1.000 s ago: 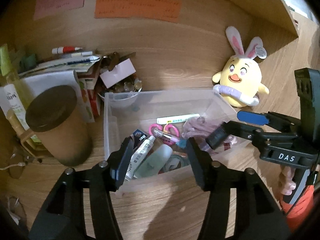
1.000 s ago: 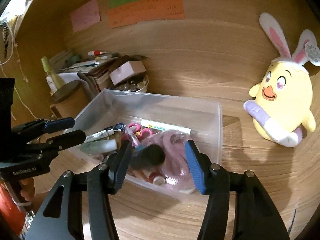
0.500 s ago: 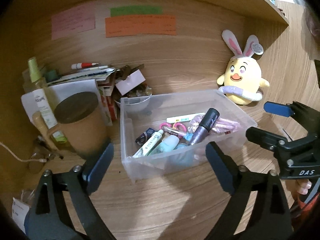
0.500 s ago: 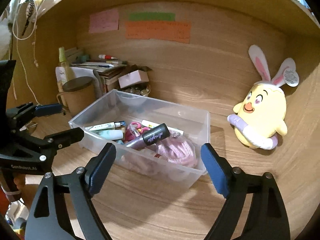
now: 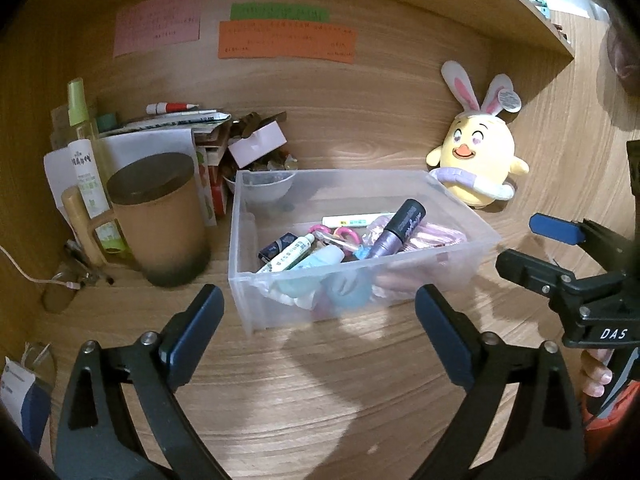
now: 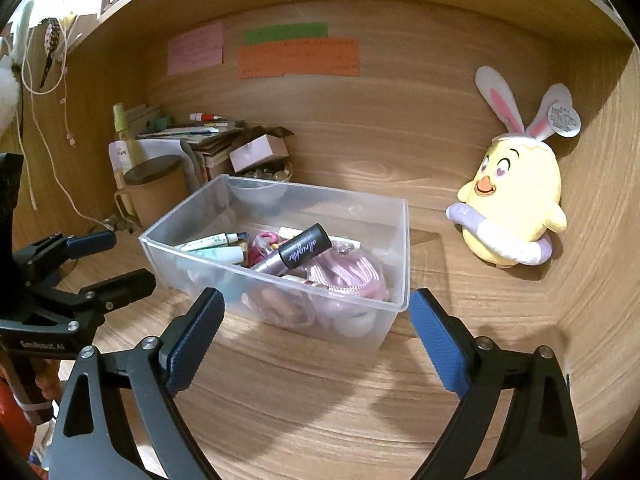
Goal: Organize objects
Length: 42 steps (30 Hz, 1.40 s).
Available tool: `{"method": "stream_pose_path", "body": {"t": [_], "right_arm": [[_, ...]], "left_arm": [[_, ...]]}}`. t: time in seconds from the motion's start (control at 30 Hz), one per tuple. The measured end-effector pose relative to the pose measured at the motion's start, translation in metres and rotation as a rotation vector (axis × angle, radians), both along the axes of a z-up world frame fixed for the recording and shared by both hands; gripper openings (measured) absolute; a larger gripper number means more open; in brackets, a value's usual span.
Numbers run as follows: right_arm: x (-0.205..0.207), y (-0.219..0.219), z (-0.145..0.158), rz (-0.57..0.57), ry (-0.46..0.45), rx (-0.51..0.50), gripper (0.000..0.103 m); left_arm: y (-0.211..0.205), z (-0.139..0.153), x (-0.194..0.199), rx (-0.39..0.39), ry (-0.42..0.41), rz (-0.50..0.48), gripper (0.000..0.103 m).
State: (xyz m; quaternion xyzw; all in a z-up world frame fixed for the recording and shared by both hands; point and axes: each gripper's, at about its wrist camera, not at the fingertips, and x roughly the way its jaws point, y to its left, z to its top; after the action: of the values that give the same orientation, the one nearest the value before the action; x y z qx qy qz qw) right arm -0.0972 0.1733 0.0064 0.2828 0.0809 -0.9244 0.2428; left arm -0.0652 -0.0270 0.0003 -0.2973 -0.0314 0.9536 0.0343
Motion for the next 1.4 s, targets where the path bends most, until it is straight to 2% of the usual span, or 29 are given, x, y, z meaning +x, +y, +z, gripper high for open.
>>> {"method": "stream_pose_path", "body": {"t": [1.4], "right_arm": [[-0.0013,-0.0039,-0.0025,0.022,-0.009,-0.003,0.093]], "left_arm": [[-0.0009,0.0019,0.002,0.039,0.011,-0.016,0.097]]}}
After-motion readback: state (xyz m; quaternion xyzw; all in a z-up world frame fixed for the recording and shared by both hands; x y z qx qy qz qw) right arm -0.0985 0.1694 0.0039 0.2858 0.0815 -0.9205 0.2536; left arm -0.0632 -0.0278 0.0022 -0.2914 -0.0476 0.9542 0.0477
